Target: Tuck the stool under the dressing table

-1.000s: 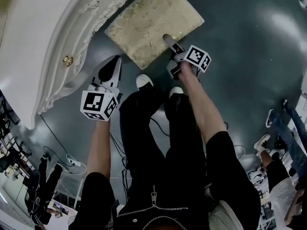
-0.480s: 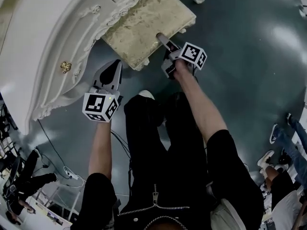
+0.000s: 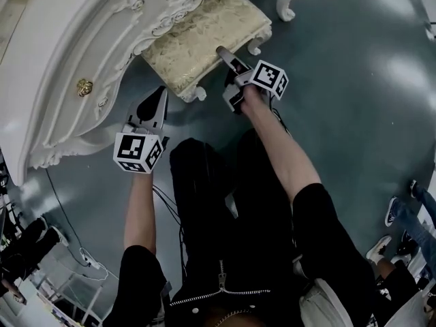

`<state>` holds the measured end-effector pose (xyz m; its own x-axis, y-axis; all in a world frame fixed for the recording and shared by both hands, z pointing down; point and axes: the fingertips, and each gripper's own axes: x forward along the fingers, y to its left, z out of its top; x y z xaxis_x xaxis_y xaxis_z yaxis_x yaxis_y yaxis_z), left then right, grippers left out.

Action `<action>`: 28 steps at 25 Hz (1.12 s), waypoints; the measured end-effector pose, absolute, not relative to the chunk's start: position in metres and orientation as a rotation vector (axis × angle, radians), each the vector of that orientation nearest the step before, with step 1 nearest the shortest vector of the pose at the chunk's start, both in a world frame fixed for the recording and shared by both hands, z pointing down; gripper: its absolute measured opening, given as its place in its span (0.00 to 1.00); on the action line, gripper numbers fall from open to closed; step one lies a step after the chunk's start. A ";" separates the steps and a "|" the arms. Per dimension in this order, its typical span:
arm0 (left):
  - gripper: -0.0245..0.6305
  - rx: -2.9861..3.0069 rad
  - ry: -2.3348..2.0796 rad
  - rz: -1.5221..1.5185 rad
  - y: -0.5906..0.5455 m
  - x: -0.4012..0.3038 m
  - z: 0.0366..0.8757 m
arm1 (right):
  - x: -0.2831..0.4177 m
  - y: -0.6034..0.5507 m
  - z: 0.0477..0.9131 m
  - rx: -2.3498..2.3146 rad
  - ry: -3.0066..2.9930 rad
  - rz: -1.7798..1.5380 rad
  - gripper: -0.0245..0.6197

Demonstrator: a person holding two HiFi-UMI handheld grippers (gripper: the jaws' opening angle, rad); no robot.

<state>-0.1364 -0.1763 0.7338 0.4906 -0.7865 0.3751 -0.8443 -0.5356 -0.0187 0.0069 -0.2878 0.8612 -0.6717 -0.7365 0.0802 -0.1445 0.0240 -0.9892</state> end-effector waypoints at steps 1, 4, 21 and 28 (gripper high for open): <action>0.07 2.564 -1.428 0.502 -0.177 -0.139 0.737 | 0.005 -0.291 0.860 -0.883 1.858 -1.679 0.60; 0.07 2.557 -1.467 0.478 -0.178 -0.146 0.748 | -0.003 -0.300 0.859 -0.851 1.877 -1.656 0.59; 0.07 2.485 -1.628 0.392 -0.170 -0.175 0.775 | -0.055 -0.341 0.864 -0.702 1.939 -1.613 0.56; 0.07 2.451 -1.676 0.383 -0.162 -0.192 0.775 | -0.066 -0.361 0.866 -0.714 1.942 -1.609 0.55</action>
